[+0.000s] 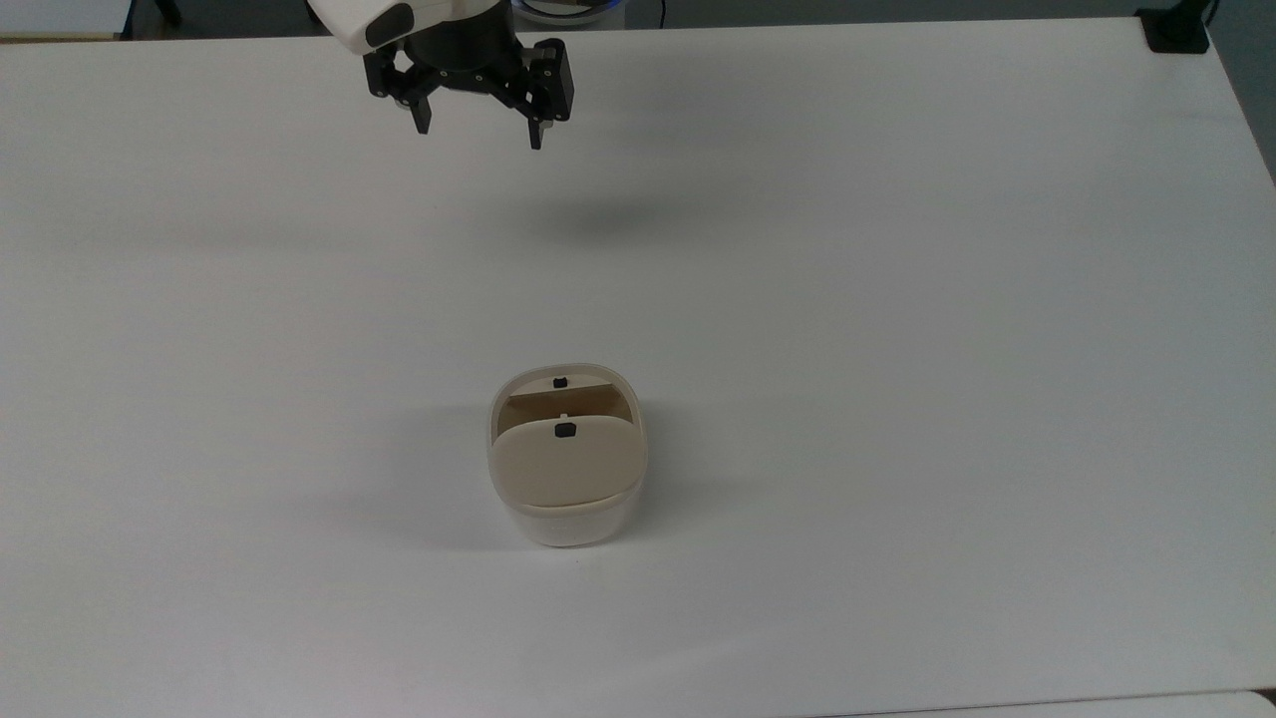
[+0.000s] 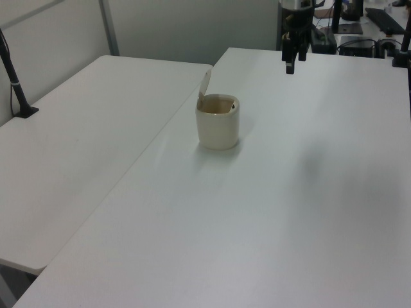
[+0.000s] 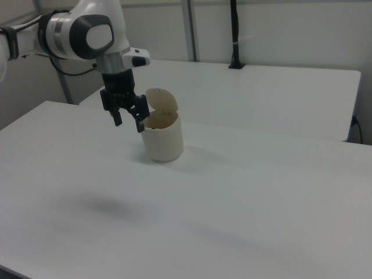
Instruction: Close the trash bin
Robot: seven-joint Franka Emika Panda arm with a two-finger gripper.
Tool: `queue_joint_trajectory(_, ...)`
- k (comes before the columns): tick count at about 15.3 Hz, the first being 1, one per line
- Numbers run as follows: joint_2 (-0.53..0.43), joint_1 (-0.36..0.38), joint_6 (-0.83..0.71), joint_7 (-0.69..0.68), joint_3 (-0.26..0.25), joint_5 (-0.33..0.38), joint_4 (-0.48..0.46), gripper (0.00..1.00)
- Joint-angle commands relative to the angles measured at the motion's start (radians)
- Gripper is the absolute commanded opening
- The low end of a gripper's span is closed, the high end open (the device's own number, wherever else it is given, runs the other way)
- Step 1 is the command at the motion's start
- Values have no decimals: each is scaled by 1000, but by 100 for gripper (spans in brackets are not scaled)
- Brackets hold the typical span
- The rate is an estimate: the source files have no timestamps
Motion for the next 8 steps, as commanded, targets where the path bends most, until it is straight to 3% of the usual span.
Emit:
queue_joint_trajectory(1, 0, -10, 23, -125, -2, 0, -5, 38)
queue_joint_trajectory(4, 20, -7, 81, -144, -1, 14, -4, 0)
queue_joint_trajectory(8, 46, -4, 269, -143, 1, 55, -1, 0)
